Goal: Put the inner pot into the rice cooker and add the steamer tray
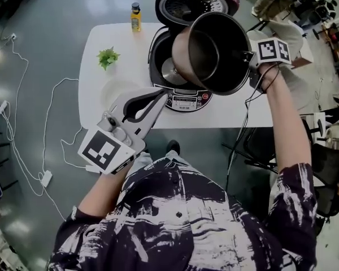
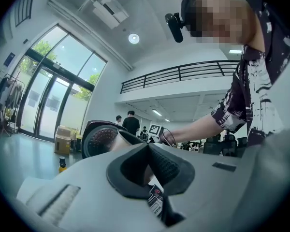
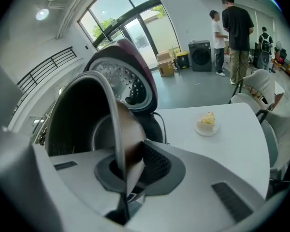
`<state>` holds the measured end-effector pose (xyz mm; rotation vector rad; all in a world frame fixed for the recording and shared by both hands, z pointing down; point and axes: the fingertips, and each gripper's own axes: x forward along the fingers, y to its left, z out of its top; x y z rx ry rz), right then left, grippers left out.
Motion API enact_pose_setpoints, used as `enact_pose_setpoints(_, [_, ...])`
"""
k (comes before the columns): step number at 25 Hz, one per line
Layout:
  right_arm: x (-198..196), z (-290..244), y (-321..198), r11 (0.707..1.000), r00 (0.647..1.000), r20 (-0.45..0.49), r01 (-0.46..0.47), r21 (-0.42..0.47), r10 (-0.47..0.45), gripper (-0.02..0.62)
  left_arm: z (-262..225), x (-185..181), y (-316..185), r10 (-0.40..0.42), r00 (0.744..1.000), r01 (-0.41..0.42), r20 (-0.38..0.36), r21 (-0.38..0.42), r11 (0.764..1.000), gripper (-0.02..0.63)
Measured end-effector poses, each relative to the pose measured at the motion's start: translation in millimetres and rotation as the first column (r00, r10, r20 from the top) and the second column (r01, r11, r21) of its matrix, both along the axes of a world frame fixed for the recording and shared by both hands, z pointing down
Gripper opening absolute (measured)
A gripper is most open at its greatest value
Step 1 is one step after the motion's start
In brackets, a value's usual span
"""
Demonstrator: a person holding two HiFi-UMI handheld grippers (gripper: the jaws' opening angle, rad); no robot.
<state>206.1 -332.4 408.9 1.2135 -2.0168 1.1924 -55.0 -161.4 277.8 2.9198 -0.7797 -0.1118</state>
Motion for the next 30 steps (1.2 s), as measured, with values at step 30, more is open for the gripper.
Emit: enact_pose_setpoints(30, [-33, 126, -25, 0.973, 0.947, -0.31, -0.15, -0.176, 0.09, 0.008, 24, -63, 11, -0.091, 0.996, 0.091, 0.009, -0.055, 0.994, 0.005])
